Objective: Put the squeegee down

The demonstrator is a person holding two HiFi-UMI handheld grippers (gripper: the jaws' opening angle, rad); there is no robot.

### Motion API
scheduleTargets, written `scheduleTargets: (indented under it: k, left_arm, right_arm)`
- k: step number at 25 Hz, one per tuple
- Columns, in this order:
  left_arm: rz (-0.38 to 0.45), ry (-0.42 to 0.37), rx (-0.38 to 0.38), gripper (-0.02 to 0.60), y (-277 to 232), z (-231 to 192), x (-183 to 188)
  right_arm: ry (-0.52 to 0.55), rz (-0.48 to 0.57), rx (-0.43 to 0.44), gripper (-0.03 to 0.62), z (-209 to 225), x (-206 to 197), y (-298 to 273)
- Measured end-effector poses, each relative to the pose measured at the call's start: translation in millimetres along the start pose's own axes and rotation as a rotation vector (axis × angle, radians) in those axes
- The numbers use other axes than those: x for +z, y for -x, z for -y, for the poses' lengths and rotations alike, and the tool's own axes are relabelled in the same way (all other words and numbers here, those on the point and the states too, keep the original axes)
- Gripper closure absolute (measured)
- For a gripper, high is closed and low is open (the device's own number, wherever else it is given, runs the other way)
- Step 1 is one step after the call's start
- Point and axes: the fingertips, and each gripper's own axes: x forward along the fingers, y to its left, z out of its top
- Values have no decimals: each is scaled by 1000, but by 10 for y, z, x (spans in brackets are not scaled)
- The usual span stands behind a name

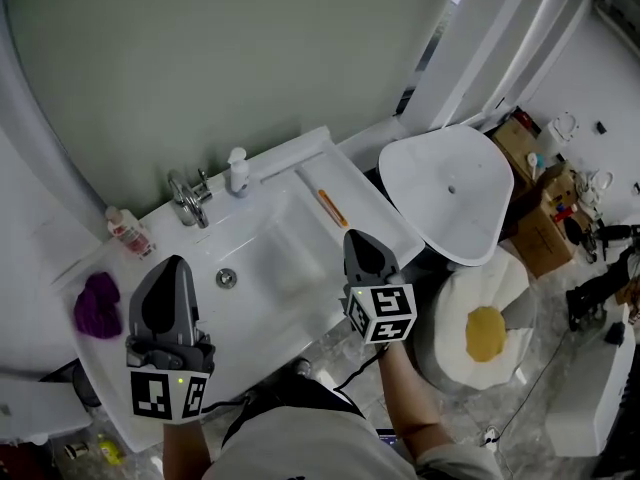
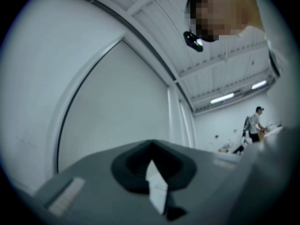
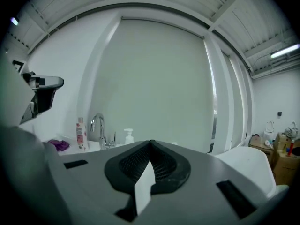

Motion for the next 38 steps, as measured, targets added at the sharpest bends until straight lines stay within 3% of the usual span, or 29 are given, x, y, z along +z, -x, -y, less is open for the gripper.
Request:
scheduleTargets:
  k: [19,28,38]
  left_arm:
    - [39,45,-114,574,293,81,133]
    - [51,55,-146,574,427,140,193]
    - [58,64,-146,574,598,125,263]
  right_arm:
    - [3,178,-114,592,-376,642,1181]
    - [2,202,-165,592,-484,697,1544]
    - [-18,227,-166,592,-679,726,1725]
